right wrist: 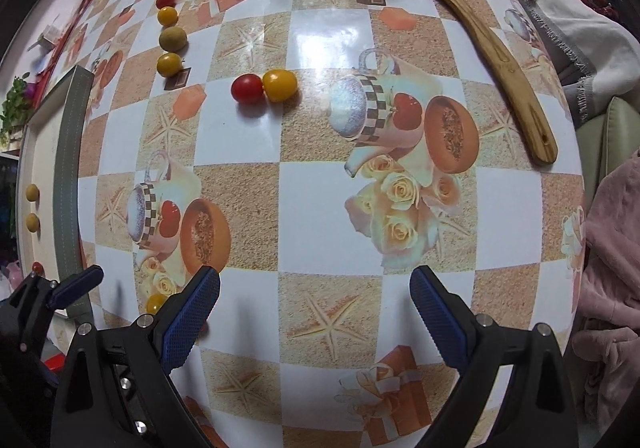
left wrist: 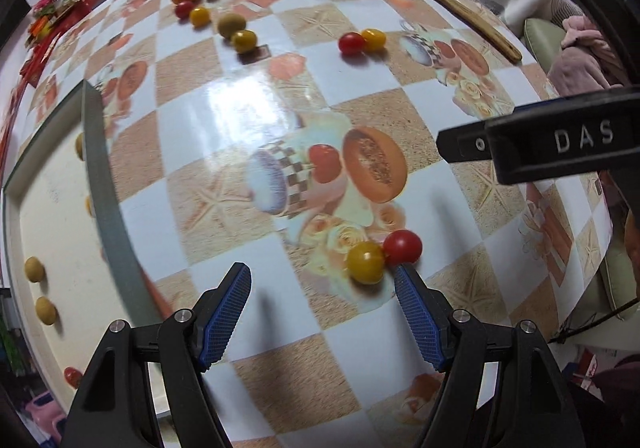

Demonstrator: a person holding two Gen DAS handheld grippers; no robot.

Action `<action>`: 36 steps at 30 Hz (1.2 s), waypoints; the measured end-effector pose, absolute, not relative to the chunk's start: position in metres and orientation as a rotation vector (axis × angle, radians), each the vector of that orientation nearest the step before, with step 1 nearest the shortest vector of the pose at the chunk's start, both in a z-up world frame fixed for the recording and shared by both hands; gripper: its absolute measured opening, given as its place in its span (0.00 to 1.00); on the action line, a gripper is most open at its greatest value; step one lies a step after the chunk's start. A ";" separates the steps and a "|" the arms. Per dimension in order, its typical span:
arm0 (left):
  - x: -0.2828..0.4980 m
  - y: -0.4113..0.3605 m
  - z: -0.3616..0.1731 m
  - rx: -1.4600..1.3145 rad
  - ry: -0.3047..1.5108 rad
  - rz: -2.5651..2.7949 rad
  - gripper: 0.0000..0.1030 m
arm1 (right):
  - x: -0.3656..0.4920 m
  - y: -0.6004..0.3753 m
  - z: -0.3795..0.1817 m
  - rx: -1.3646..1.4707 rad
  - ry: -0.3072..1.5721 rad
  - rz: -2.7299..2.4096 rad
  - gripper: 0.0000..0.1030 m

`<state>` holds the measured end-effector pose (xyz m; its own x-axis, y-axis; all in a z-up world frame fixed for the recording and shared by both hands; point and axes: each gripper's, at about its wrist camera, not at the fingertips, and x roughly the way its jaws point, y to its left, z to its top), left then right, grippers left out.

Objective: Organize fruits
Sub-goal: 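Move both open tools back toward the red and yellow tomatoes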

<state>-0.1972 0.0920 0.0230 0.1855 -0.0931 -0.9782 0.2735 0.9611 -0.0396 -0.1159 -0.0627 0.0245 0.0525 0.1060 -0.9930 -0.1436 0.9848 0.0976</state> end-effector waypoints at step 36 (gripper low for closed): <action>-0.181 0.065 0.021 0.099 1.334 -0.288 0.72 | -0.031 -0.036 0.007 -0.213 1.361 0.296 0.71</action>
<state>-0.1806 0.0647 0.0205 0.2058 -0.1497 -0.9671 0.2626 0.9604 -0.0928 -0.0309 -0.0363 0.0068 0.1798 0.0847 -0.9801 -0.3300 0.9438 0.0210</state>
